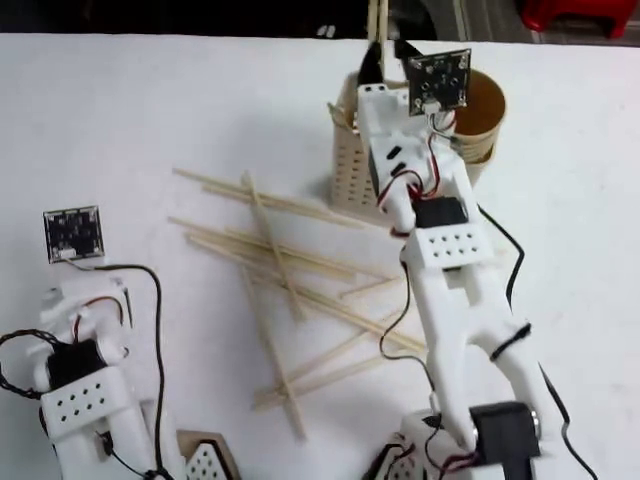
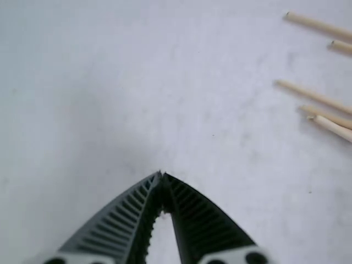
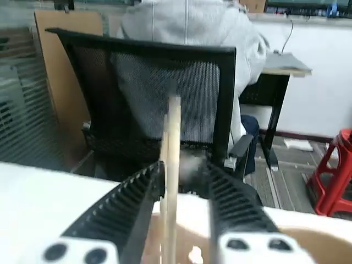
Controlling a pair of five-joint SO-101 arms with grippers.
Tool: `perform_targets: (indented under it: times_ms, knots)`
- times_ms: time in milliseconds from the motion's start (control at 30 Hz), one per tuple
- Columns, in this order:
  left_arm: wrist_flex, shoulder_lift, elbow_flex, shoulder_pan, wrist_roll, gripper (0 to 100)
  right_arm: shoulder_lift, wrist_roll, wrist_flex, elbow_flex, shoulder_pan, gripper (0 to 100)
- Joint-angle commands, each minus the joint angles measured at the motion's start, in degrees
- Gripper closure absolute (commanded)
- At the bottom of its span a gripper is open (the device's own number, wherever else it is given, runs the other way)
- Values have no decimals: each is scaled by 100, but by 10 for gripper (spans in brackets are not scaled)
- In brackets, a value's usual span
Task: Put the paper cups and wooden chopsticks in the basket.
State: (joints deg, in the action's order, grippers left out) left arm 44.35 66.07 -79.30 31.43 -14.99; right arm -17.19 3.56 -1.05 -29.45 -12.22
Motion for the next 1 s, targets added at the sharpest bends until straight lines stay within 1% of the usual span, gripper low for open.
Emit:
perform_targets:
  times_ms: [0, 100, 200, 367, 433, 500, 533, 633, 700, 767, 867, 967]
  knots:
    - [-123, 145, 44, 4, 18, 973, -752, 9, 374, 62, -40, 885]
    - [-123, 145, 44, 4, 18, 973, -1385, 9, 866, 62, -198, 937]
    - [-123, 145, 44, 4, 18, 973, -2123, 9, 1701, 35, -418, 985]
    - [-132, 145, 44, 4, 18, 973, -3064, 9, 3653, 26, -716, 981]
    - [-141, 145, 53, -31, 18, 973, -3345, -35, 4242, 26, -699, 981]
    - [-141, 145, 79, -207, 18, 973, -3574, -44, 4778, 18, -690, 981]
    - [-141, 145, 97, -312, -35, 972, -3662, -44, 5042, 18, -690, 981]
    - [70, 119, 492, -593, -580, 972, -3881, -44, 5771, -18, -541, 981]
    - [396, 110, 923, -787, -826, 972, -4048, -44, 6035, -211, -321, 981]
    - [774, 101, 1354, -1077, -1266, 972, -4224, -35, 6062, -536, -48, 981]
    - [1380, 101, 1873, -1631, -2084, 972, -4479, 9, 5763, -1081, 462, 981]
    - [1864, 92, 2215, -2176, -2743, 972, -4716, 9, 5341, -1582, 963, 981]
